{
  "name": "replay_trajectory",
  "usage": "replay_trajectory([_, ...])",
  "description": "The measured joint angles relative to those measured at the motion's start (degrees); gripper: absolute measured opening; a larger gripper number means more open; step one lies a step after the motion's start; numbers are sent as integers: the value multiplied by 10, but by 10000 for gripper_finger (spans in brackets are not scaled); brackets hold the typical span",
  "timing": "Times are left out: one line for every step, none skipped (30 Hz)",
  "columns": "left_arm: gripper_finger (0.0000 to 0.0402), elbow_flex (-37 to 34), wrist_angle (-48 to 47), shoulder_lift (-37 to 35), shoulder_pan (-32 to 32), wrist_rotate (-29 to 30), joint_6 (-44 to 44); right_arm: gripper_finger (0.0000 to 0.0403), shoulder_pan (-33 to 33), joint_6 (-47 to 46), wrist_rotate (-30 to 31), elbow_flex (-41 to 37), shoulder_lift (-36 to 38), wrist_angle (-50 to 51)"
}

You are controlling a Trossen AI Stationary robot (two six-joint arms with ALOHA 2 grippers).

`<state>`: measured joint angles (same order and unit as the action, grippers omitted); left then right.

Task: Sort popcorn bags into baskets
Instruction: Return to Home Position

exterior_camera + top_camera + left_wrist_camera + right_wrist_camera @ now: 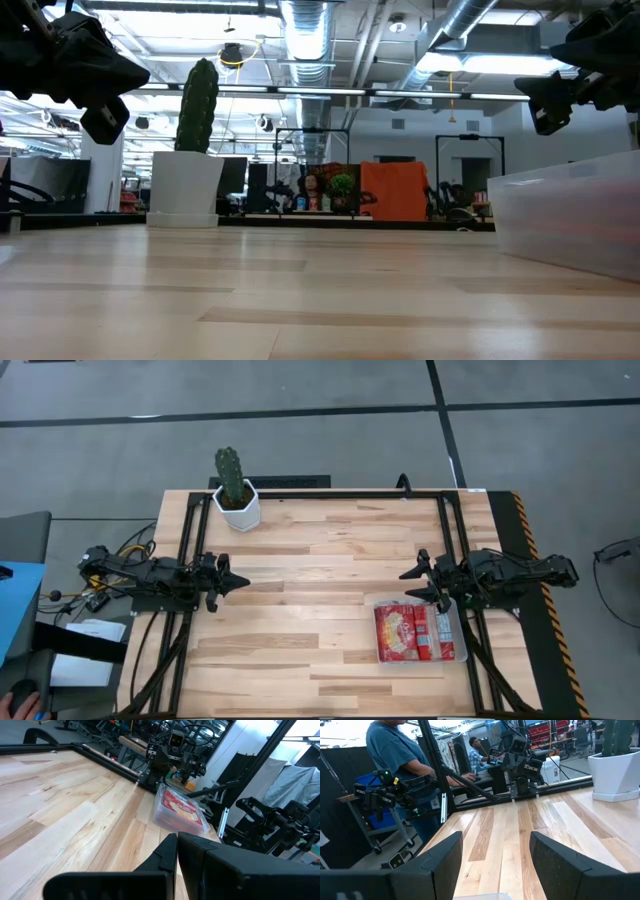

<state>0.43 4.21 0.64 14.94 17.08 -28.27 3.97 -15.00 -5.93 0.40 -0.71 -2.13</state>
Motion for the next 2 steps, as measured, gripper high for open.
replay_trajectory([2,0,0,0,0,0,0,255,0,0,0,0,0,0])
replay_trajectory([2,0,0,0,0,0,0,255,0,0,0,0,0,0])
